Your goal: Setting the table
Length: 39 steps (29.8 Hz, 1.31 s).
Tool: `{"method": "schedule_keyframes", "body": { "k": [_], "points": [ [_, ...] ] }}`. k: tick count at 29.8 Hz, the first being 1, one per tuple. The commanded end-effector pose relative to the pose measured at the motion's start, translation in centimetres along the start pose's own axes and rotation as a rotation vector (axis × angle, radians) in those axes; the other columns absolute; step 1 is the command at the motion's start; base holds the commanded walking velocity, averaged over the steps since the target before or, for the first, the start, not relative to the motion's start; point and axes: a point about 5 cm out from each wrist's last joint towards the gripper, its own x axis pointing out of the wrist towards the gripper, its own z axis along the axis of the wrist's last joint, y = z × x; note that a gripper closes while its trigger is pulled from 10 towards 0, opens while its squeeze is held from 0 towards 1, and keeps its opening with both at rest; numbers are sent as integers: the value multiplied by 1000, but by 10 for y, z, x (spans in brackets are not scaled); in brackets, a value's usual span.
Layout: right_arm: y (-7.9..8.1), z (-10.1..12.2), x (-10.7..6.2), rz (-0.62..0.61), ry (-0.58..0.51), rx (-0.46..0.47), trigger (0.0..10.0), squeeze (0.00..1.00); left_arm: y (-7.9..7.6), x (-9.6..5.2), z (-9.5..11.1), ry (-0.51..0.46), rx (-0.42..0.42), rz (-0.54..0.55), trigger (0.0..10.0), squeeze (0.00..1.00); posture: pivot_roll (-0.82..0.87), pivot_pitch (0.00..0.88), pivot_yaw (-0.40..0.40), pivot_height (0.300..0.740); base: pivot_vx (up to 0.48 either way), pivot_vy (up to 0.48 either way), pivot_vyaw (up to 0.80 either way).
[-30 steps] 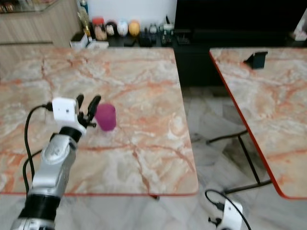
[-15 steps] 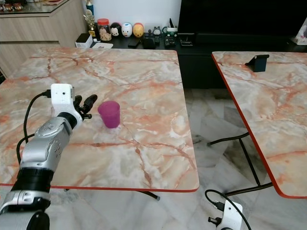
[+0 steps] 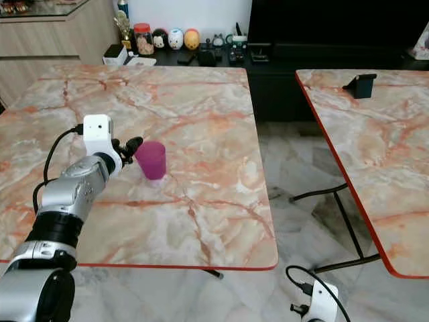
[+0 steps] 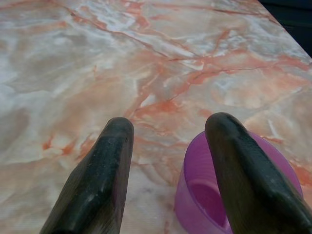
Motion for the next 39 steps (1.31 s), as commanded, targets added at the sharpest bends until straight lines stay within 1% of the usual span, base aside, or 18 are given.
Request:
{"method": "schedule_keyframes", "body": {
  "k": [1,4,10,28,33,37,38,39],
  "points": [
    [-1,0,0,-5,5,7,10000,0,1,2,2,7,-13,6,10000,0,-10,0,3,740,0,0,0],
    [0,0,0,-4,5,11,10000,0,0,3,3,10,-18,3,10000,0,-12,0,6,740,0,0,0],
    [0,-1,0,-4,6,17,10000,0,-1,5,0,26,31,12,10000,0,-8,0,5,740,0,0,0],
    [-2,-2,0,-5,7,25,10000,0,-6,4,-10,70,52,-14,10000,0,-5,0,4,740,0,0,0],
    [-2,-2,0,-5,8,22,10000,0,-11,4,-14,83,47,-35,10000,0,-6,0,2,740,0,0,0],
    [-2,-2,0,-5,9,22,10000,0,-13,4,-15,86,52,-37,10000,0,-6,0,3,740,0,0,0],
    [-2,-2,0,-5,9,23,10000,0,-12,4,-15,87,54,-37,9843,0,-7,0,4,740,0,0,0],
    [-2,-2,0,-5,10,25,10000,0,-12,4,-15,88,56,-36,8314,0,-8,0,4,740,0,0,0]
  ]
}}
